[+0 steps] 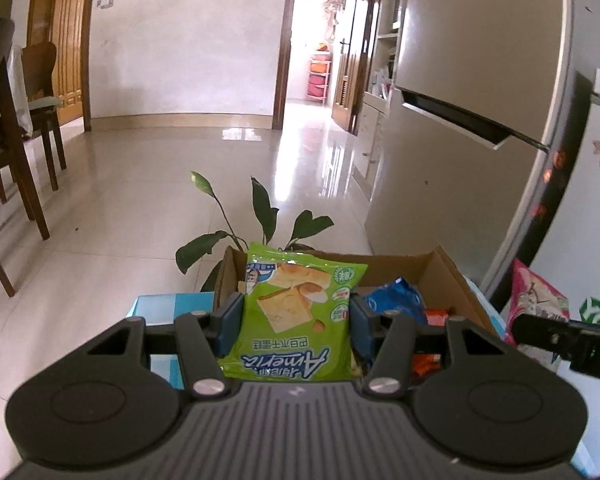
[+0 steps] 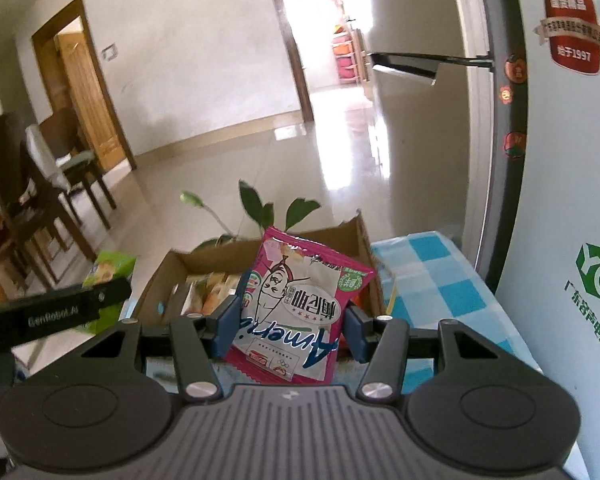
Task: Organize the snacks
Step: 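Lift both packets and carry them over the milk box, then lower both packets into the box and open both grippers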
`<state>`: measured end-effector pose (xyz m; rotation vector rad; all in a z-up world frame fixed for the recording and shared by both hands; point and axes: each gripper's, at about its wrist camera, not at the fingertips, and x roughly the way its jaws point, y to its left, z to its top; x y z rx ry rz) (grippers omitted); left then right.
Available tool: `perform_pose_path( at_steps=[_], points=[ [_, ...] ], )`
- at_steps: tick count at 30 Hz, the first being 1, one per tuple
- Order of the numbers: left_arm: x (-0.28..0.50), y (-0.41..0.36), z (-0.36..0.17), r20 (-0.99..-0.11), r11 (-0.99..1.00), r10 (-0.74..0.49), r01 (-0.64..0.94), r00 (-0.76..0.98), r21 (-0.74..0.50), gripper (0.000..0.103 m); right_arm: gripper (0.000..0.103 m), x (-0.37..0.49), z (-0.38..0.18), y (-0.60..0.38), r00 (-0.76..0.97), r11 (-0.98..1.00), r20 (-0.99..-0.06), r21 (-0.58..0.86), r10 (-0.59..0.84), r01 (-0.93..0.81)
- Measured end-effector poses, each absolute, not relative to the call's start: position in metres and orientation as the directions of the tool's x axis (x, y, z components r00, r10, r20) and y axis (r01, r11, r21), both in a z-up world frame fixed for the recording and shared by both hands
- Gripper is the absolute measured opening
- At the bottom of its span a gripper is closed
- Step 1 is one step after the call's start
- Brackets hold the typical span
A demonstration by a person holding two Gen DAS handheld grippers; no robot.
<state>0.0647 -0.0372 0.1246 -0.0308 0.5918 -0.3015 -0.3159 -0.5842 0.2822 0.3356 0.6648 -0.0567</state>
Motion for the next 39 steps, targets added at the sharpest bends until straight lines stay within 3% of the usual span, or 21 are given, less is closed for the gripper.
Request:
perform_pose_path(
  at_steps=[24, 25, 27, 29, 31, 39],
  points=[
    [0.134, -0.063, 0.095, -0.592, 0.962, -0.272, 0.211, 0.758, -0.171, 0.056, 0.059, -0.229, 0.243, -0.616, 0.756, 0.898, -0.654, 0.357, 0.043, 0.258],
    [0.137, -0.065, 0.093, -0.597, 0.963, -0.270, 0.211, 0.755, -0.169, 0.059, 0.060, -0.226, 0.240, -0.616, 0.754, 0.895, -0.655, 0.364, 0.049, 0.258],
    [0.139, -0.069, 0.092, -0.601, 0.967, -0.255, 0.212, 0.757, -0.143, 0.082, 0.065, -0.223, 0.237, -0.616, 0.758, 0.891, -0.651, 0.367, 0.042, 0.266],
    [0.138, -0.075, 0.093, -0.604, 0.977, -0.208, 0.196, 0.769, -0.086, 0.092, 0.081, -0.223, 0.236, -0.614, 0.754, 0.890, -0.656, 0.367, 0.040, 0.272],
    [0.135, -0.081, 0.096, -0.614, 0.983, -0.165, 0.182, 0.772, -0.035, 0.095, 0.091, -0.225, 0.239, -0.611, 0.752, 0.892, -0.658, 0.363, 0.040, 0.270],
    [0.119, -0.083, 0.106, -0.654, 0.982, -0.143, 0.188, 0.743, -0.002, 0.097, 0.095, -0.230, 0.251, -0.600, 0.726, 0.914, -0.687, 0.304, 0.015, 0.270]
  ],
)
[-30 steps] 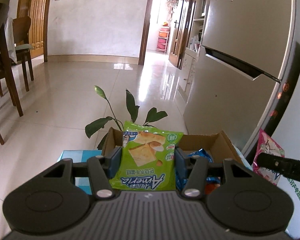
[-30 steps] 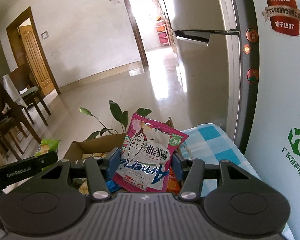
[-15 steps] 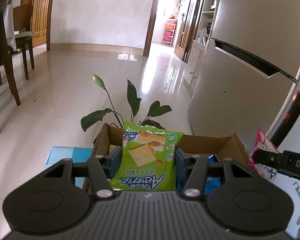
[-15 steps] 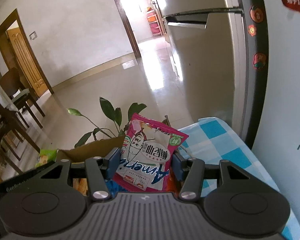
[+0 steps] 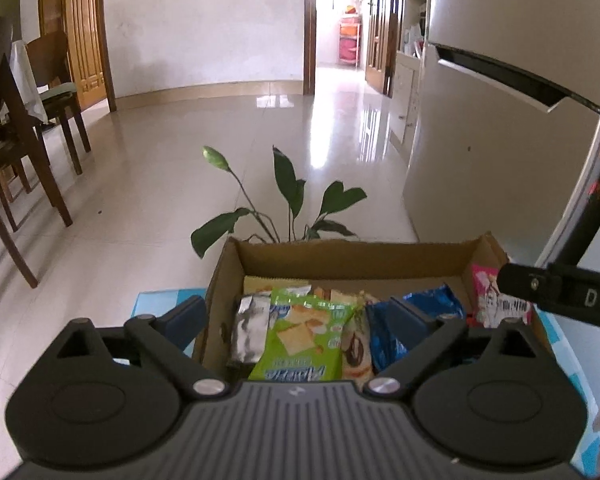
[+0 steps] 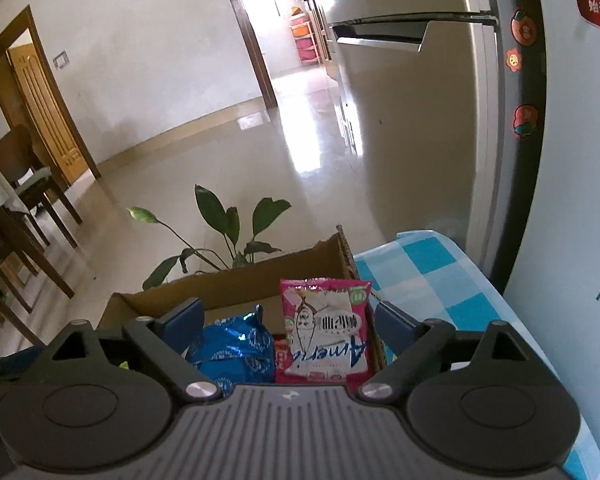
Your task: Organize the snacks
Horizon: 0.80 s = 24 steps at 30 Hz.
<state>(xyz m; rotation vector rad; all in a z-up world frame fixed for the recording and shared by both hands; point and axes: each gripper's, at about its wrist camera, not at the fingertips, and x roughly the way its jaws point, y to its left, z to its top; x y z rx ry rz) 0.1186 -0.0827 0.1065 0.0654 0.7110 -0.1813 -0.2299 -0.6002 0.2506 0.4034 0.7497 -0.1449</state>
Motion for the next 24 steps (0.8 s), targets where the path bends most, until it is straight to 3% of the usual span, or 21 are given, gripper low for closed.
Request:
perform_pose_path(
  at_steps=[10, 24],
  points=[
    [0.101, -0.076, 0.112, -0.689, 0.986, -0.119, 0.169, 0.715, 0.005, 0.097, 0.101, -0.254, 0.264, -0.598, 0.693, 0.922, -0.718, 0.224, -0.063, 0.316],
    [0.084, -0.070, 0.114, -0.719, 0.989, -0.120, 0.145, 0.685, -0.028, 0.098, 0.103, -0.266, 0.258, -0.582, 0.626, 0.944, -0.777, 0.155, -0.064, 0.290]
  ],
)
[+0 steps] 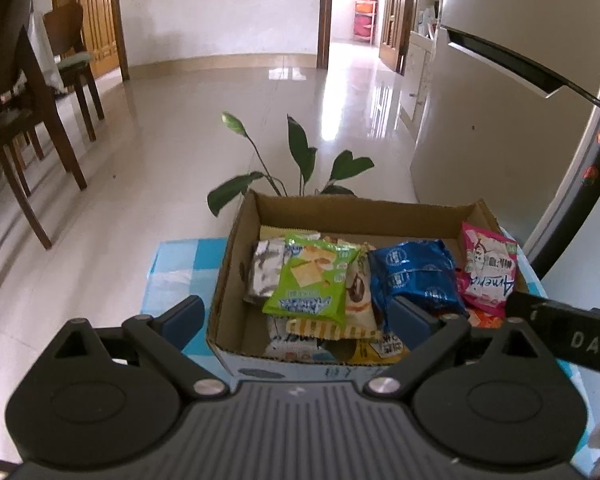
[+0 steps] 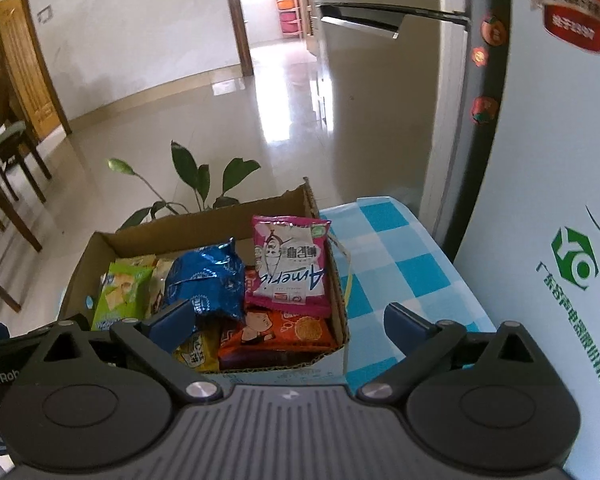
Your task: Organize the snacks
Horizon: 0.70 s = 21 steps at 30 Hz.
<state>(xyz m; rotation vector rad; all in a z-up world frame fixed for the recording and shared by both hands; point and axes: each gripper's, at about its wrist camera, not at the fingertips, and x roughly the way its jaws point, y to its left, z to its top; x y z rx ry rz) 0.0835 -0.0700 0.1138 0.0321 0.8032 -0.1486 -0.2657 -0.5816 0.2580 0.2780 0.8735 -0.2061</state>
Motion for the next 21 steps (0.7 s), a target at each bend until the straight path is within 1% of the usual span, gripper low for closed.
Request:
perform_pose_path(
  at_steps=[8, 12, 21],
  points=[
    [0.093, -0.069, 0.106, -0.762, 0.991, -0.113, 0.130, 0.637, -0.038, 0.099, 0.103, -0.256, 0.252, -0.579, 0.580, 0.953, -0.811, 0.107, -0.082, 0.284],
    [0.096, -0.070, 0.102, -0.778, 0.992, -0.094, 0.125, 0.621, -0.021, 0.099, 0.103, -0.251, 0.248, -0.576, 0.561, 0.956, -0.823, 0.089, -0.086, 0.278],
    [0.099, -0.073, 0.102, -0.776, 0.993, -0.070, 0.121, 0.627, 0.008, 0.099, 0.103, -0.247, 0.246, -0.574, 0.554, 0.958, -0.826, 0.070, -0.100, 0.277]
  ],
)
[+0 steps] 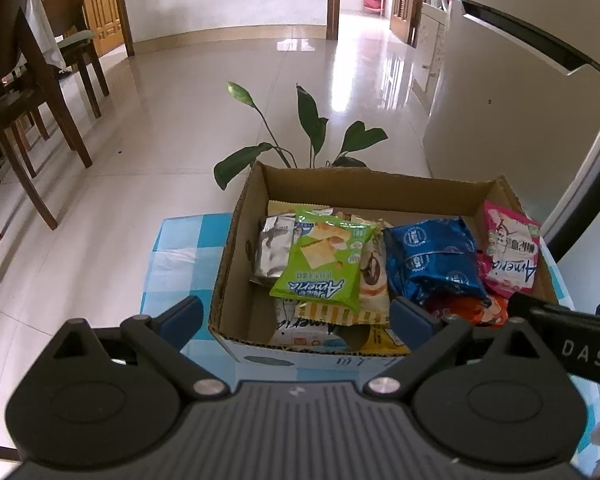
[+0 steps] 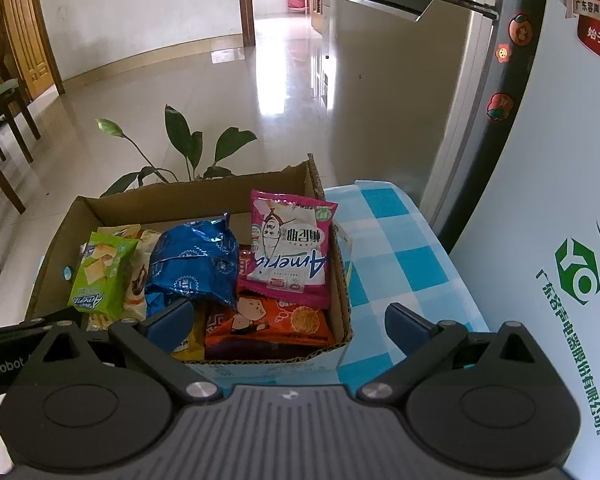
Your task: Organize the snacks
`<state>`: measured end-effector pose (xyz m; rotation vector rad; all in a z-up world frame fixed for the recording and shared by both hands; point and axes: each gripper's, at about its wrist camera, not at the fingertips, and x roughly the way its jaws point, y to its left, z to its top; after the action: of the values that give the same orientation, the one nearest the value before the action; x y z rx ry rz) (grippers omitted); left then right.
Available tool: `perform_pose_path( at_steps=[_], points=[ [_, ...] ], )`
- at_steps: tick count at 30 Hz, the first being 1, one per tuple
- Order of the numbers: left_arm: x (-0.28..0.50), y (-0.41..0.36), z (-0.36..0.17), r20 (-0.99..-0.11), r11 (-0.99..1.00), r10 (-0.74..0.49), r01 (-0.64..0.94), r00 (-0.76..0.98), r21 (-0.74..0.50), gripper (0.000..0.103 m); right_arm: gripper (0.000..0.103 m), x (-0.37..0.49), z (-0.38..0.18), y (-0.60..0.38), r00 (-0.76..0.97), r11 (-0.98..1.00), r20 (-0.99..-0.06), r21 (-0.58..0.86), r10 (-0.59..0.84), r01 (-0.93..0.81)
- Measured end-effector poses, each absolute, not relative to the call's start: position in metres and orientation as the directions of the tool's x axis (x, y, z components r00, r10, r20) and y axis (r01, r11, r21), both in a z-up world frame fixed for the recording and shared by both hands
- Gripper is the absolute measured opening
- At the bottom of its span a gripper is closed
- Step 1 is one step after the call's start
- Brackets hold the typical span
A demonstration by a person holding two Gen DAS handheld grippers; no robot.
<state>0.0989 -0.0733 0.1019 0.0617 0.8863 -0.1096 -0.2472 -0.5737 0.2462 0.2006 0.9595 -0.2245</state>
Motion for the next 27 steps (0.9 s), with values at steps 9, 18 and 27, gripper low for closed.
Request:
perform_pose_path(
  at_steps=[9, 18, 27],
  points=[
    [0.1004, -0.0771, 0.1014, -0.769, 0.993, -0.036, 0.112, 0.639, 0.046, 0.099, 0.103, -0.2459, 0.2451, -0.5735, 0.554, 0.959, -0.827, 0.067, -0.101, 0.275],
    [0.1036, -0.0754, 0.0992, -0.774, 0.994, -0.031, 0.103, 0.633, 0.045, 0.099, 0.103, -0.2425, 0.2424, -0.5728, 0.549, 0.960, -0.830, 0.064, -0.100, 0.273],
    [0.1043, -0.0718, 0.1014, -0.764, 0.995, -0.041, 0.096, 0.644, 0.028, 0.099, 0.103, -0.2404, 0.2405, -0.5713, 0.546, 0.960, -0.832, 0.059, -0.104, 0.272]
  ],
)
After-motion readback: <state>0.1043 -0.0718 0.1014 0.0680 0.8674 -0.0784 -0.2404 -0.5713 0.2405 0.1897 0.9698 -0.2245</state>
